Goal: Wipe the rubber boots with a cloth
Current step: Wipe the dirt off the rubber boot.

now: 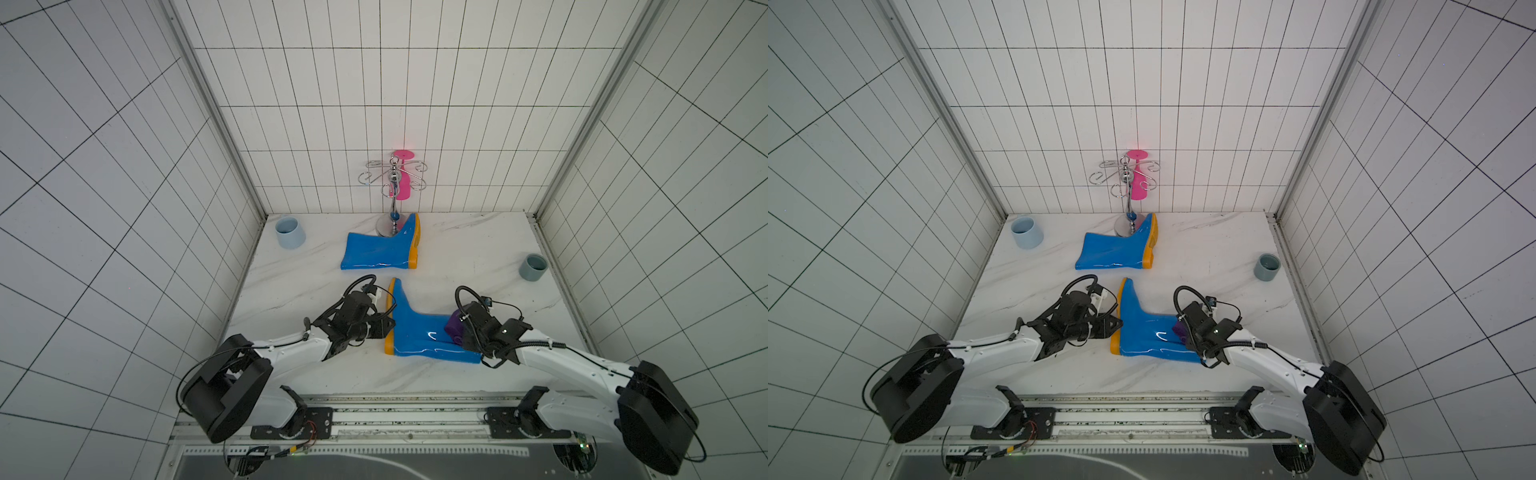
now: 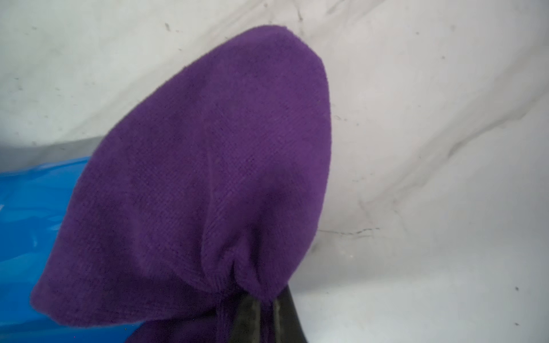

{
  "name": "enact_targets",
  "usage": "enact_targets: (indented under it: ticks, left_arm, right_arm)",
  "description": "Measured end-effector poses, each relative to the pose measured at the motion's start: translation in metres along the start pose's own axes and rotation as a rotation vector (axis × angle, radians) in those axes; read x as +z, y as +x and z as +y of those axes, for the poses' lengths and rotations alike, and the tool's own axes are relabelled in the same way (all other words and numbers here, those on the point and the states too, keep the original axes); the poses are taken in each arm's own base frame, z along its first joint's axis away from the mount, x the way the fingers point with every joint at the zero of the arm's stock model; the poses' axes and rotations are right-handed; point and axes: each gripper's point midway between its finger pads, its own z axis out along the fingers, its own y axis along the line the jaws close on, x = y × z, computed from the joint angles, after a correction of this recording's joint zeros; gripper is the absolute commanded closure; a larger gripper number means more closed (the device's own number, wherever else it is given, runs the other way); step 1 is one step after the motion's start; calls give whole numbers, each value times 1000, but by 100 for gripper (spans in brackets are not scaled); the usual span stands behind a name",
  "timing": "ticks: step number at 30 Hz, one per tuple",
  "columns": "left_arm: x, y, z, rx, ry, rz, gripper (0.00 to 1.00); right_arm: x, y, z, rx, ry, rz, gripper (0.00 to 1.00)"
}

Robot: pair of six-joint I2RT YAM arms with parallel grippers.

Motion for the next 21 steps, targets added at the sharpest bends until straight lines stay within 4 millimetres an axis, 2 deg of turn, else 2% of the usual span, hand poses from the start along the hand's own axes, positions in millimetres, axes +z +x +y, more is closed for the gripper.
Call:
enact_targets:
  ticks: [7, 13, 15, 18, 21]
  left_arm:
    - [-3, -1, 1, 8, -1, 0, 84]
    - [-3, -1, 0, 16, 7, 0, 85]
    - [-3, -1, 0, 16, 7, 0, 85]
    - [-3, -2, -1, 15, 8, -1, 85]
    - [-3, -2, -1, 12, 9, -2, 85]
  right_arm:
    - [-10, -8, -14, 31, 25, -43, 100]
    - [-35, -29, 8, 7, -106, -136, 100]
    - [-40, -33, 25, -39, -133, -136, 100]
    - [-49, -37, 67, -121, -199, -139, 100]
    - [-54, -32, 113, -200, -274, -135, 100]
